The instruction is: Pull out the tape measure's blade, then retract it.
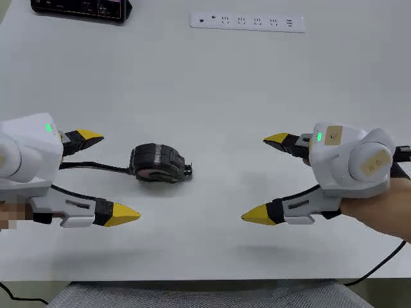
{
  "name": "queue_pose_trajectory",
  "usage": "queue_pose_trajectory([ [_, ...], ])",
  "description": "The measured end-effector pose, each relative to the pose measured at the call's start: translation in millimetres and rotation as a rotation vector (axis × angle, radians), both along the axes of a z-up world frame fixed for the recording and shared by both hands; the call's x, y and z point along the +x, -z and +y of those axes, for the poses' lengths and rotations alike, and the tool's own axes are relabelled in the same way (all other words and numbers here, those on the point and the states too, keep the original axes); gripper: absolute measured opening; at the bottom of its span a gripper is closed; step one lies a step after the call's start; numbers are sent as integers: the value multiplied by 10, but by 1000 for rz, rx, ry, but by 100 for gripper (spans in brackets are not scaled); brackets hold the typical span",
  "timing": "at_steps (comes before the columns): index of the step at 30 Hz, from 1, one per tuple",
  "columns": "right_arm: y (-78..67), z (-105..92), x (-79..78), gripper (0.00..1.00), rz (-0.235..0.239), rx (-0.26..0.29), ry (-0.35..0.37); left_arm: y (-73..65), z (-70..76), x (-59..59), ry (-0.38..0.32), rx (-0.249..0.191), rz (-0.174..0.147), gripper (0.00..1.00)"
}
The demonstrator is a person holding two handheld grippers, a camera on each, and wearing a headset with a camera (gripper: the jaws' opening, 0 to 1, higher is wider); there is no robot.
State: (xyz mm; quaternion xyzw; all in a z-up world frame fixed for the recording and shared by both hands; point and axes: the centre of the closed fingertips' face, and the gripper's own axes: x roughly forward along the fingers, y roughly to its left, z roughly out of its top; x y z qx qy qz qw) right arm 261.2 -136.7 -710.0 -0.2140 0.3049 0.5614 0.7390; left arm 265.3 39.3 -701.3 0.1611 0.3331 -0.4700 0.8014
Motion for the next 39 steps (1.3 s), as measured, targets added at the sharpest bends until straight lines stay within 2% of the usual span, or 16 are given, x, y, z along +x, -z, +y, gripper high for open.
queue_pose_trajectory([
  [17, 146, 115, 83, 78, 19, -27, -68, 153, -72, 157, 106, 89, 26, 83],
  [29, 211, 218, 121, 77, 27, -45, -113, 236, -115, 215, 159, 137, 45, 79],
  [39, 268, 310, 151, 76, 37, -48, -141, 298, -142, 286, 182, 169, 55, 67],
])
